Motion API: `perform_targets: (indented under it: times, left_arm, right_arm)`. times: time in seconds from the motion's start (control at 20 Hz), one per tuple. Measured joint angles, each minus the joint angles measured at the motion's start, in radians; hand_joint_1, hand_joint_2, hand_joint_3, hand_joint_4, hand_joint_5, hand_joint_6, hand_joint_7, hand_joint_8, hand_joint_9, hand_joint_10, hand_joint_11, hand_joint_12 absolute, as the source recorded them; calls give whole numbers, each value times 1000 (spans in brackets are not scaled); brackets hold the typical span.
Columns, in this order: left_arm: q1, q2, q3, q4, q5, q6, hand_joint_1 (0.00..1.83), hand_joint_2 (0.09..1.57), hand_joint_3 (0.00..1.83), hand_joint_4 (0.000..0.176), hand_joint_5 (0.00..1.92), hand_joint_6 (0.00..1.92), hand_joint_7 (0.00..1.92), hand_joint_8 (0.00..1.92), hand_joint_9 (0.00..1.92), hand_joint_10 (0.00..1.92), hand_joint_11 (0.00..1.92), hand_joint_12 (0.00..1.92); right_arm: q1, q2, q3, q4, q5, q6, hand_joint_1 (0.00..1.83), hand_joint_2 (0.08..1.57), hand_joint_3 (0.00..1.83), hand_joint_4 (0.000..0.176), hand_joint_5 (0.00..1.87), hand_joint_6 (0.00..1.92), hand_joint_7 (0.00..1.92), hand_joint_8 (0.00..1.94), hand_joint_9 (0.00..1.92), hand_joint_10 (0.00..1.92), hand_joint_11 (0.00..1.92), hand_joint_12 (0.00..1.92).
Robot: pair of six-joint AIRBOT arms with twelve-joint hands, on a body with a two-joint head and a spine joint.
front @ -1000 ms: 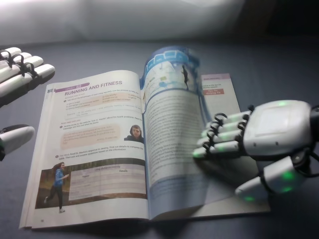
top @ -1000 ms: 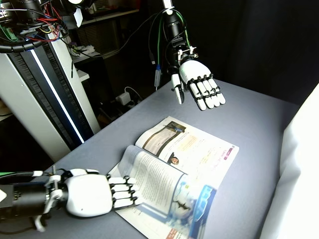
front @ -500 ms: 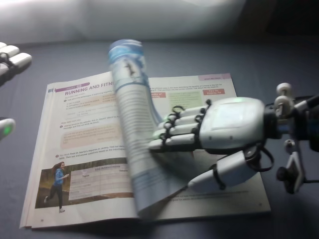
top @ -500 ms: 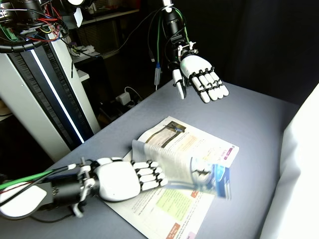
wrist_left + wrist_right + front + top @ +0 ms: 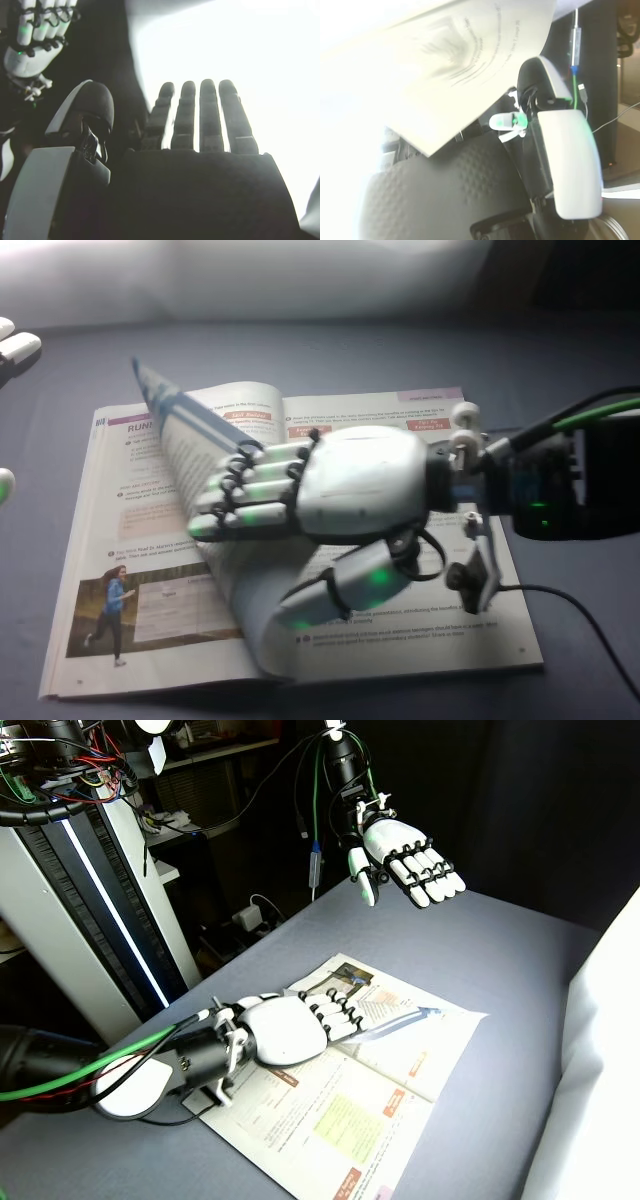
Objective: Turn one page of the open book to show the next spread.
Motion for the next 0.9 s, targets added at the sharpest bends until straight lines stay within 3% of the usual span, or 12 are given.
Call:
perform_targets:
  times: [0.05, 0.2, 0.3, 0.35, 0.45, 0.55, 0.6, 0.7, 0.75, 0.8, 0.85, 0.9]
  left_arm:
    - [0, 0, 0, 0, -2, 0, 0, 1450, 0, 21, 16, 1, 0, 0, 0, 0, 0, 0]
    - [0, 4, 0, 6, -19, 2, 0, 1457, 0, 4, 49, 13, 0, 0, 0, 0, 0, 0]
    - [0, 10, 0, 4, -23, 2, 0, 1454, 0, 11, 52, 13, 0, 0, 0, 0, 0, 0]
    - [0, 11, 0, -2, -34, 3, 0, 1462, 0, 11, 54, 11, 0, 0, 0, 0, 0, 0]
    - [0, 13, 0, -10, -43, 8, 0, 1461, 0, 5, 63, 14, 0, 0, 0, 0, 0, 0]
    - [15, 29, 0, -39, -56, 11, 0, 1501, 9, 0, 64, 11, 0, 0, 0, 0, 0, 0]
    - [19, 35, -3, -63, -72, 14, 0, 1504, 10, 0, 71, 12, 0, 0, 0, 0, 0, 0]
    - [24, 50, -12, -93, -109, 26, 0, 1499, 6, 0, 87, 16, 0, 0, 0, 0, 0, 0]
    - [27, 50, -13, -101, -124, 26, 0, 1499, 5, 11, 87, 15, 0, 0, 0, 0, 0, 0]
    - [35, 51, -18, -106, -133, 29, 0, 1489, 0, 24, 74, 8, 0, 0, 0, 0, 0, 0]
    - [37, 51, -23, -100, -133, 29, 0, 1488, 0, 41, 70, 6, 0, 0, 0, 0, 0, 0]
    - [41, 51, -23, -92, -137, 29, 59, 1507, 3, 0, 75, 5, 0, 0, 0, 0, 0, 0]
  right_arm:
    - [11, -16, 7, 5, 6, -2, 0, 1237, 0, 0, 5, 0, 0, 0, 0, 0, 0, 0]
    - [28, -57, 19, 26, 21, -25, 0, 1227, 0, 0, 0, 0, 0, 0, 0, 0, 0, 0]
    - [35, -69, 19, 26, 29, -27, 0, 1227, 0, 0, 0, 0, 0, 0, 0, 0, 0, 0]
    - [46, -76, 21, 24, 41, -29, 0, 1231, 0, 22, 0, 0, 0, 0, 0, 0, 0, 0]
    - [71, -84, 22, -14, 44, -29, 0, 1262, 5, 13, 0, 0, 0, 0, 0, 0, 0, 0]
    - [113, -87, 6, -49, 60, -31, 0, 1229, 0, 24, 0, 0, 0, 0, 0, 0, 0, 0]
    - [127, -80, 1, -44, 92, -24, 0, 1252, 1, 0, 0, 0, 6, 2, 0, 0, 0, 0]
    - [136, -48, -21, -23, 161, -18, 0, 1259, 4, 0, 0, 0, 0, 0, 0, 0, 0, 0]
    - [139, -33, -28, -27, 180, -18, 0, 1269, 1, 0, 125, 8, 115, 4, 104, 16, 49, 51]
    - [146, -13, -40, -24, 196, -21, 0, 1287, 0, 0, 243, 3, 319, 6, 310, 49, 9, 584]
    - [152, 8, -52, 11, 218, -40, 0, 1301, 0, 0, 242, 5, 368, 7, 335, 48, 1, 610]
    - [159, 29, -66, 52, 235, -74, 0, 1280, 0, 0, 150, 27, 380, 6, 340, 49, 0, 295]
